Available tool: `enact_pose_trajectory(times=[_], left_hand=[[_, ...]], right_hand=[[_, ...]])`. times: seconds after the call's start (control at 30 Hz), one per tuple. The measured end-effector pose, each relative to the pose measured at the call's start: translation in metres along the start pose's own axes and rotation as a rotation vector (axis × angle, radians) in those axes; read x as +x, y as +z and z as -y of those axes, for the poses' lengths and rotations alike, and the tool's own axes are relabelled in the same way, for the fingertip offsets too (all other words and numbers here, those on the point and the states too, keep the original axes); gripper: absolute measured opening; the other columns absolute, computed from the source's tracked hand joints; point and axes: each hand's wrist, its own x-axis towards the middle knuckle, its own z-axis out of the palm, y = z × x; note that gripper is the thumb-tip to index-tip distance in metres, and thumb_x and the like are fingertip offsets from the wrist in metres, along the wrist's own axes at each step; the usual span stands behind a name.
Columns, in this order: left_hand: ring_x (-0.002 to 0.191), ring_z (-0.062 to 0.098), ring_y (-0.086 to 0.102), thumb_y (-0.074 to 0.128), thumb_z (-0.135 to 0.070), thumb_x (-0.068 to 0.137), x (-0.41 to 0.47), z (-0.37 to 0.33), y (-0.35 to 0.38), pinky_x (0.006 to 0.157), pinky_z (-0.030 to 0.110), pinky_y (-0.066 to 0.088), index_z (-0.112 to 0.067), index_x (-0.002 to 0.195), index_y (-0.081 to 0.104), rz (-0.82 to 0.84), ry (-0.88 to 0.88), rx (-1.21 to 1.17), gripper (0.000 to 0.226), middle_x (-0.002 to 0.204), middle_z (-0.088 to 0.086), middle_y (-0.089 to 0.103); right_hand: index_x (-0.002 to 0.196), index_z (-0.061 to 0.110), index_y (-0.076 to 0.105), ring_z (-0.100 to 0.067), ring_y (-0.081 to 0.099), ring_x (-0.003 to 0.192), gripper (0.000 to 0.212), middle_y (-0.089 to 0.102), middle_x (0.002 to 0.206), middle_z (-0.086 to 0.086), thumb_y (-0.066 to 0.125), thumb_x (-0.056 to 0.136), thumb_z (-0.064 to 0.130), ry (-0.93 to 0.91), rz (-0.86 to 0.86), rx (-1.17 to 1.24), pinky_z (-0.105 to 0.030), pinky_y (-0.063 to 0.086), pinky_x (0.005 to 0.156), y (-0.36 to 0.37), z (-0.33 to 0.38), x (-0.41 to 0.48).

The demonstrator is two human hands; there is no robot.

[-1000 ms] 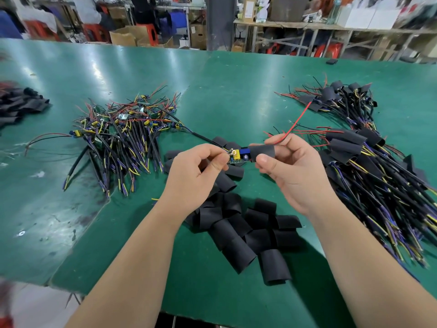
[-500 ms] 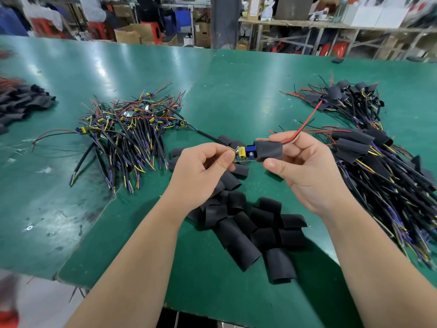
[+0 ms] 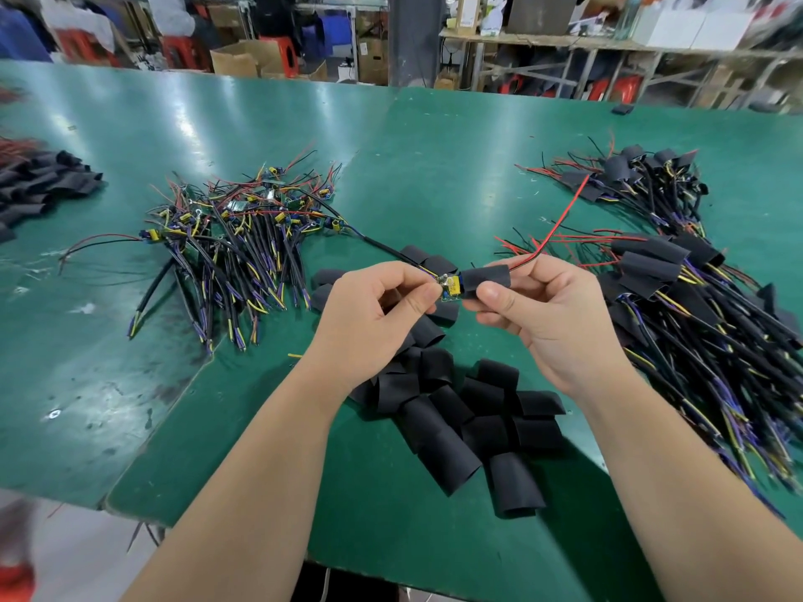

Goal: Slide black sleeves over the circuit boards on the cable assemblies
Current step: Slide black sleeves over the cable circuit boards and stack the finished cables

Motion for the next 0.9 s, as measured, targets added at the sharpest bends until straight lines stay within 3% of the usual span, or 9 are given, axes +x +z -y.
enact_pose_trajectory(times=[0.1, 0.33, 0.43, 0.5, 0.57, 0.73, 0.83, 0.9], left_hand=[[0.055, -0.003, 0.050, 0.064, -0.013, 0.090, 0.000, 0.001, 0.000, 0.057, 0.008, 0.036, -0.032, 0.079, 0.064, 0.003, 0.003, 0.010, 0.022, 0.065, -0.019, 0.064], [0.058, -0.004, 0.052, 0.065, -0.012, 0.089, 0.001, 0.000, -0.002, 0.060, 0.008, 0.038, -0.031, 0.078, 0.065, -0.012, -0.017, -0.008, 0.022, 0.064, -0.018, 0.065], [0.062, 0.003, 0.055, 0.067, -0.013, 0.088, 0.000, -0.002, -0.001, 0.062, 0.016, 0.044, -0.031, 0.076, 0.067, 0.008, -0.052, -0.068, 0.022, 0.065, -0.018, 0.066], [0.063, 0.007, 0.054, 0.068, -0.012, 0.087, 0.000, -0.004, -0.001, 0.063, 0.021, 0.044, -0.027, 0.075, 0.068, 0.040, -0.080, -0.119, 0.019, 0.064, -0.015, 0.066], [0.061, 0.003, 0.055, 0.068, -0.009, 0.086, -0.001, -0.006, -0.001, 0.061, 0.016, 0.044, -0.021, 0.074, 0.069, 0.074, -0.103, -0.196, 0.017, 0.063, -0.013, 0.066], [0.055, -0.005, 0.054, 0.066, 0.000, 0.085, -0.001, -0.010, 0.000, 0.058, 0.008, 0.041, -0.012, 0.072, 0.067, 0.077, -0.141, -0.314, 0.017, 0.057, -0.012, 0.064], [0.055, -0.003, 0.052, 0.064, 0.000, 0.086, 0.000, -0.010, -0.002, 0.059, 0.009, 0.041, -0.013, 0.070, 0.065, 0.053, -0.143, -0.336, 0.021, 0.055, -0.012, 0.061], [0.053, -0.003, 0.048, 0.063, -0.002, 0.087, 0.000, -0.011, -0.002, 0.057, 0.009, 0.038, -0.015, 0.067, 0.064, 0.050, -0.146, -0.339, 0.023, 0.055, -0.012, 0.059]], right_hand=[[0.093, 0.005, 0.064, -0.021, 0.073, 0.071, 0.034, 0.075, 0.080, -0.006, 0.073, 0.062, 0.015, -0.012, 0.033, -0.016, -0.023, 0.055, 0.061, 0.000, -0.004, -0.001], [0.093, 0.015, 0.069, -0.017, 0.070, 0.068, 0.026, 0.073, 0.084, 0.000, 0.071, 0.068, 0.019, -0.011, 0.020, -0.102, -0.023, 0.054, 0.065, 0.004, -0.010, -0.001], [0.081, 0.010, 0.068, -0.012, 0.063, 0.061, 0.012, 0.067, 0.104, -0.002, 0.064, 0.072, 0.017, 0.060, 0.039, 0.062, -0.020, 0.050, 0.061, 0.002, -0.006, 0.000], [0.083, 0.009, 0.073, -0.010, 0.061, 0.060, 0.018, 0.068, 0.098, -0.004, 0.058, 0.077, 0.017, 0.113, 0.079, 0.170, -0.018, 0.049, 0.060, 0.000, -0.003, 0.000], [0.083, 0.008, 0.075, -0.009, 0.061, 0.058, 0.023, 0.070, 0.088, -0.007, 0.055, 0.079, 0.018, 0.151, 0.121, 0.220, -0.018, 0.050, 0.059, 0.000, -0.002, -0.001], [0.097, 0.004, 0.069, -0.006, 0.065, 0.062, 0.029, 0.072, 0.092, 0.002, 0.051, 0.083, 0.021, 0.216, 0.184, 0.293, -0.017, 0.052, 0.060, 0.004, -0.007, -0.004], [0.085, 0.010, 0.076, -0.006, 0.069, 0.066, 0.021, 0.073, 0.103, 0.005, 0.055, 0.080, 0.012, 0.223, 0.193, 0.335, -0.015, 0.053, 0.060, 0.004, -0.007, -0.004], [0.090, 0.006, 0.073, -0.006, 0.069, 0.066, 0.020, 0.073, 0.102, 0.004, 0.058, 0.077, 0.007, 0.220, 0.195, 0.337, -0.015, 0.053, 0.060, 0.003, -0.007, -0.004]])
